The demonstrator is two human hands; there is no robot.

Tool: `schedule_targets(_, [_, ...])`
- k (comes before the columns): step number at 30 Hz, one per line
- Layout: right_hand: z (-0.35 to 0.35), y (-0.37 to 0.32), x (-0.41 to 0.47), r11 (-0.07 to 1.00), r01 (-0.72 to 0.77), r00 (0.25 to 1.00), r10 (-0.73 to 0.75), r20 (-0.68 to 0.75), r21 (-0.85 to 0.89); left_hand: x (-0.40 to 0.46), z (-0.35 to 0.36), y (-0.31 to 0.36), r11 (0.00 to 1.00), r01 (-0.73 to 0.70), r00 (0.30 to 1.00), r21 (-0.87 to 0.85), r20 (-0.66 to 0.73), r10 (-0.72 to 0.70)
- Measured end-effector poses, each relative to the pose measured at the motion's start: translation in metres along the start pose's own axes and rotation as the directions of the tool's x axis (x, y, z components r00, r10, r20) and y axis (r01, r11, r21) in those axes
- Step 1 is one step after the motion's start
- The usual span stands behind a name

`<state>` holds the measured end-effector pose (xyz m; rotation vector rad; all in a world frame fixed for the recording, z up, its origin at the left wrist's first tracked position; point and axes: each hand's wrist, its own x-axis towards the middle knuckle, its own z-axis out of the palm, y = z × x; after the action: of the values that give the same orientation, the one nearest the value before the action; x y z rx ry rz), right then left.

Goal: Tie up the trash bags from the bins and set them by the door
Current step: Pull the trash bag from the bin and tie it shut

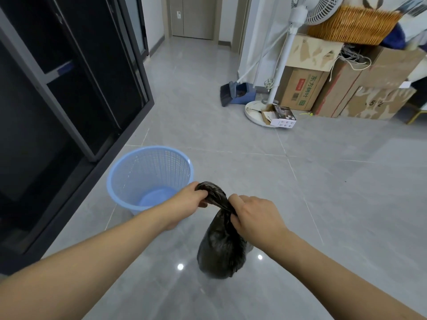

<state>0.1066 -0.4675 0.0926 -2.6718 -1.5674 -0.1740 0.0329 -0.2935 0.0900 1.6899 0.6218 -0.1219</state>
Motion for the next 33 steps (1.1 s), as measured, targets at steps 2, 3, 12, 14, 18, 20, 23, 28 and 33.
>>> schedule_targets(2, [-0.001,0.004,-0.002,0.999,-0.021,0.998,0.019,-0.057,-0.034,-0.002,0.007,-0.005,0.993,-0.011,0.999,-0.116,0.037,0.015])
schedule_targets(3, [-0.001,0.006,-0.003,0.998,-0.02,0.995,0.013,-0.101,-0.067,-0.003,0.01,-0.007,0.992,0.001,0.996,-0.128,0.084,0.01])
schedule_targets(12, [0.008,0.026,-0.013,0.972,0.186,0.934,-0.221,-0.28,-0.144,0.005,0.019,-0.01,0.984,0.163,0.984,-0.074,0.088,-0.157])
schedule_targets(14, [0.008,0.029,-0.013,0.966,0.22,0.928,-0.249,-0.278,-0.132,0.007,0.02,-0.008,0.982,0.166,0.984,-0.085,0.076,-0.16])
schedule_targets(18, [0.006,0.034,-0.014,0.956,0.275,0.931,-0.292,-0.221,-0.104,0.006,0.019,-0.011,0.987,0.146,0.986,-0.06,0.091,-0.141])
schedule_targets(20, [0.002,0.038,-0.013,0.982,0.187,0.977,-0.188,-0.096,-0.014,0.005,0.02,-0.015,0.993,0.081,0.995,0.081,0.047,-0.085])
schedule_targets(23, [-0.003,0.036,-0.003,0.951,-0.175,0.982,0.149,0.119,0.254,-0.004,0.021,-0.023,0.972,-0.056,0.997,0.226,-0.033,0.065])
schedule_targets(28, [-0.011,0.041,0.012,0.509,-0.58,0.812,0.296,0.503,0.636,-0.011,0.049,-0.027,0.901,-0.198,0.979,0.386,0.131,0.159])
schedule_targets(33, [-0.018,0.051,0.01,0.302,-0.741,0.657,0.14,0.741,0.6,-0.002,0.049,-0.029,0.873,-0.218,0.974,0.437,0.035,0.226])
